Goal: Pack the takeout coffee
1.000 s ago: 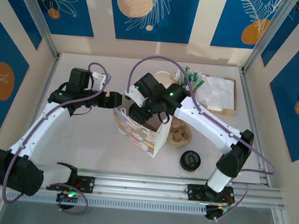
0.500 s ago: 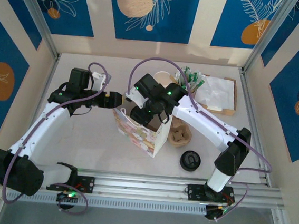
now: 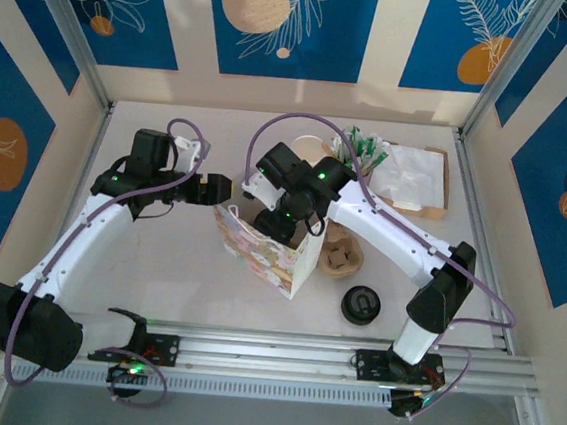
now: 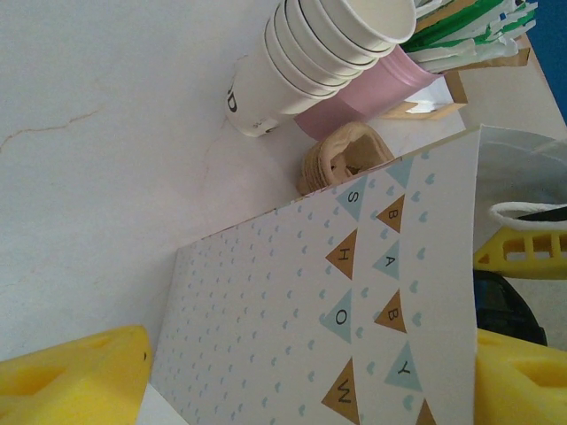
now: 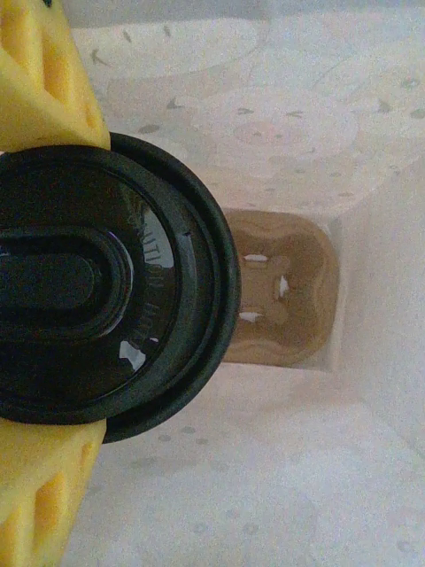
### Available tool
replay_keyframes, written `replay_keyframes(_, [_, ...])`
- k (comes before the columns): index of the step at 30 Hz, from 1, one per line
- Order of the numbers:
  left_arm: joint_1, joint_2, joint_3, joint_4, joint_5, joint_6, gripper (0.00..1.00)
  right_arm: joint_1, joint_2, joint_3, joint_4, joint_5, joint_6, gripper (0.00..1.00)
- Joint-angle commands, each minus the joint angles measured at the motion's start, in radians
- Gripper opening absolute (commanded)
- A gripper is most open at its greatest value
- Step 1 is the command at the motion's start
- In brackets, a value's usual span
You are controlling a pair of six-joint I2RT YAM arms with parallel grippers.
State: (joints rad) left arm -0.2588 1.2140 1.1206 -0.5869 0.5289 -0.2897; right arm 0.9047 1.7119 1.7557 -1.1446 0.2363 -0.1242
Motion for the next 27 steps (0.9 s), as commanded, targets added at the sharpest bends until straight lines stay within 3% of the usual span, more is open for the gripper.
replay_keyframes(1, [-0.013,-0.011,-0.007,-0.010,-0.011,0.004,0.82,-0.005,0.034,0.004,-0.039,0.004,-0.012,0.52])
replay_keyframes(27, [-0.013,-0.008,-0.007,-0.010,-0.014,0.004,0.82,0.007,0.102,-0.036,-0.028,0.025,0.001,0.51])
